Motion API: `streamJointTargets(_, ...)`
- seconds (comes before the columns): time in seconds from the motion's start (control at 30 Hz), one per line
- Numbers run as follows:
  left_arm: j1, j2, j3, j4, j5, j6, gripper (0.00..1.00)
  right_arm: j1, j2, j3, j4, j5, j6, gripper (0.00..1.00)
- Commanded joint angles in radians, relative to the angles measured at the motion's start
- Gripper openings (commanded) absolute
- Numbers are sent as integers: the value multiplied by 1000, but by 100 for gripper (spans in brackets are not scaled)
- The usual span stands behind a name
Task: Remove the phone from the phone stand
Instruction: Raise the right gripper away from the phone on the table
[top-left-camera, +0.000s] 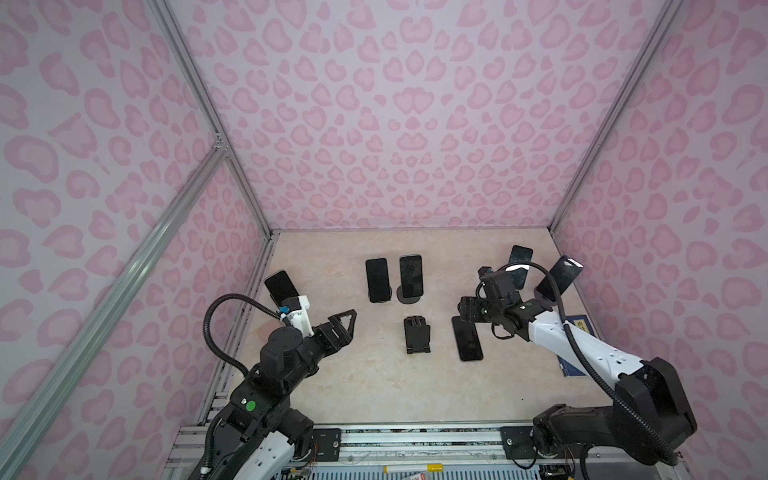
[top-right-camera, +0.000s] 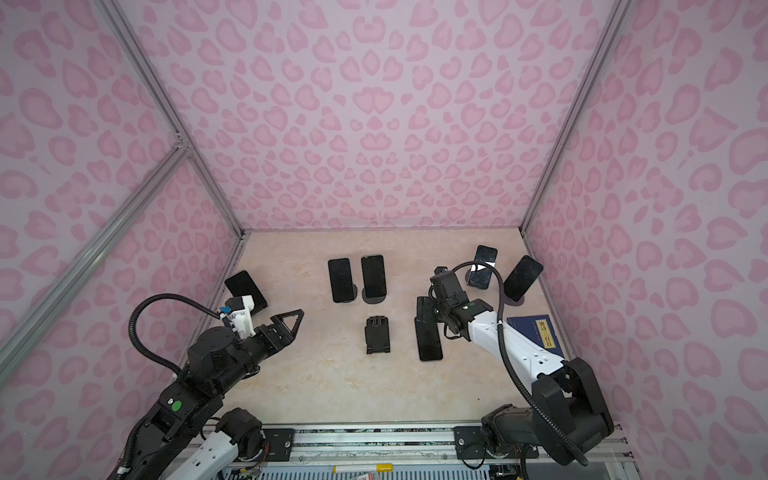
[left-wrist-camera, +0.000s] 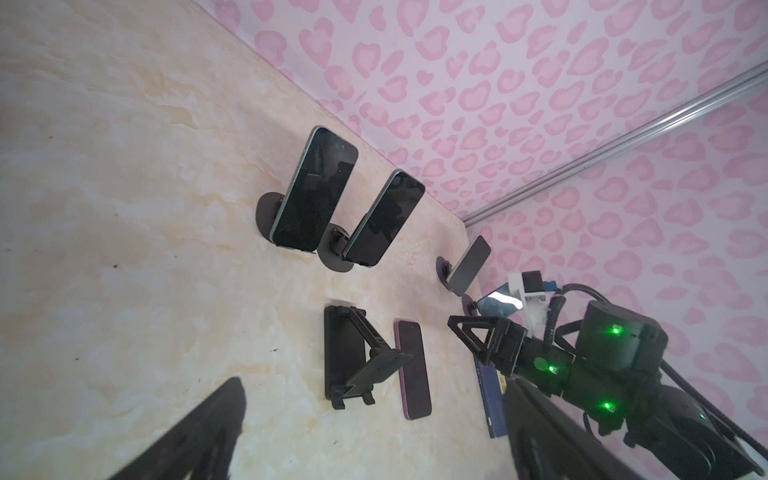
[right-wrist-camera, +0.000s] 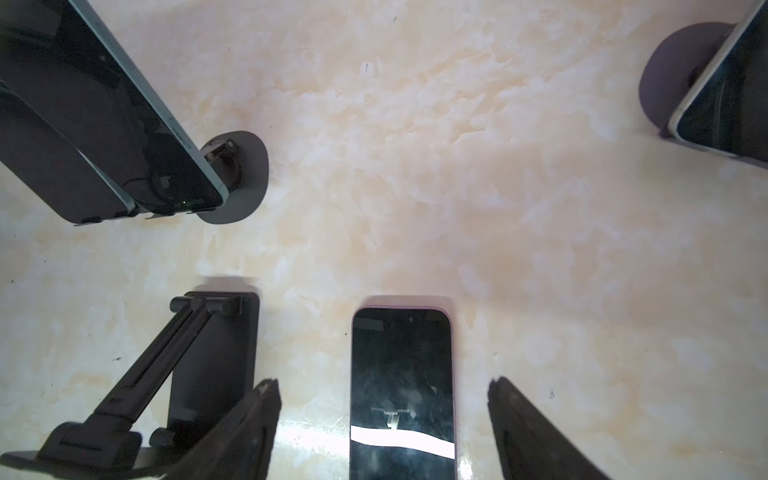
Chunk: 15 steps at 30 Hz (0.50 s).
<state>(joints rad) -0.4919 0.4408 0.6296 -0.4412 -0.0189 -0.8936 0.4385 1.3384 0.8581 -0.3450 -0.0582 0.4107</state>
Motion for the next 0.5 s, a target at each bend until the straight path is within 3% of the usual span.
streamJointTargets(0.0, 1, -52, -4, -92, -76, -47, 100, 0, -19, -19, 68, -22, 5, 81)
streamJointTargets(0.2, 1, -70, 51, -196, -120, -56, 100, -6, -78, -68, 128, -3, 36, 82)
streamJointTargets(0.33, 1, -50, 47, -187, -134, -79, 100, -6, -102, -77, 118, 59, 63, 84)
streamJointTargets(0.47, 1, 7, 27, -143, -108, -112, 99, -6, -128, -73, 110, 32, 62, 90)
